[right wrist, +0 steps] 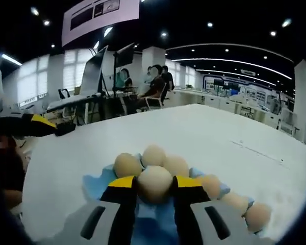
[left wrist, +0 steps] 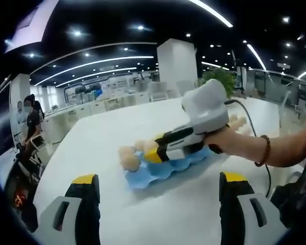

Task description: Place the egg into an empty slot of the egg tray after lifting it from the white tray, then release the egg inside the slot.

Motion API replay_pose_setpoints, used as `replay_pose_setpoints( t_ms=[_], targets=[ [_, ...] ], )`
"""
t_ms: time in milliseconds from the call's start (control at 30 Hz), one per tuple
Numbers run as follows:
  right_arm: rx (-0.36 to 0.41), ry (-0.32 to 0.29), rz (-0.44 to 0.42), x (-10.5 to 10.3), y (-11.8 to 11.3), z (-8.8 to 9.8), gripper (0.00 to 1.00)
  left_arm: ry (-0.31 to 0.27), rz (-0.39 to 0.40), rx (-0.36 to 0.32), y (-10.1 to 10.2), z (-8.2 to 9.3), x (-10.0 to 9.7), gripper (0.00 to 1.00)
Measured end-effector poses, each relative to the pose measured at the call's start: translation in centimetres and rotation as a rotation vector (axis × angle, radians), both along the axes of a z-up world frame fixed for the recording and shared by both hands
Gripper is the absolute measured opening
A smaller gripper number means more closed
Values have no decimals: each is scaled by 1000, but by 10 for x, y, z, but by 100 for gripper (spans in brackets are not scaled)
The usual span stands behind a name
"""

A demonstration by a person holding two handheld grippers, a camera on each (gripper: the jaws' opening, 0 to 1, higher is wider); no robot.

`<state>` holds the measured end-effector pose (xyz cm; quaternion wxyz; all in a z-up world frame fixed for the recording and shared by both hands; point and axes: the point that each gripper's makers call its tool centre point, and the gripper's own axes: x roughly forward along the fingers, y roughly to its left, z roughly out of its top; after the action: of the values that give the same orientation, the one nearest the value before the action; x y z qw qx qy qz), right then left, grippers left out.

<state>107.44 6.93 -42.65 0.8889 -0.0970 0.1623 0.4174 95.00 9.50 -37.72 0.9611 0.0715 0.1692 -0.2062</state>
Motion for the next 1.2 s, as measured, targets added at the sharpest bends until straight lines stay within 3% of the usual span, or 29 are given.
replay_pose_setpoints(
  t_ms=[33, 400, 600, 800, 1067, 1200],
  targets=[
    [-11, -36, 11, 1, 1, 2, 29, -1, 2, 0, 1, 0, 0, 100],
    [17, 21, 61, -1, 5, 2, 28, 3, 5, -2, 1, -1, 2, 99],
    [14, 17, 64, -1, 5, 1, 29, 3, 3, -1, 0, -1, 2, 99],
    [63, 43, 62, -3, 3, 3, 35, 3, 10, -2, 2, -2, 0, 99],
    [77, 5, 59, -3, 3, 9, 40, 5, 7, -3, 1, -2, 0, 99],
    [104, 1, 52, -2, 0, 13, 53, 5, 6, -3, 1, -2, 0, 100]
  ],
)
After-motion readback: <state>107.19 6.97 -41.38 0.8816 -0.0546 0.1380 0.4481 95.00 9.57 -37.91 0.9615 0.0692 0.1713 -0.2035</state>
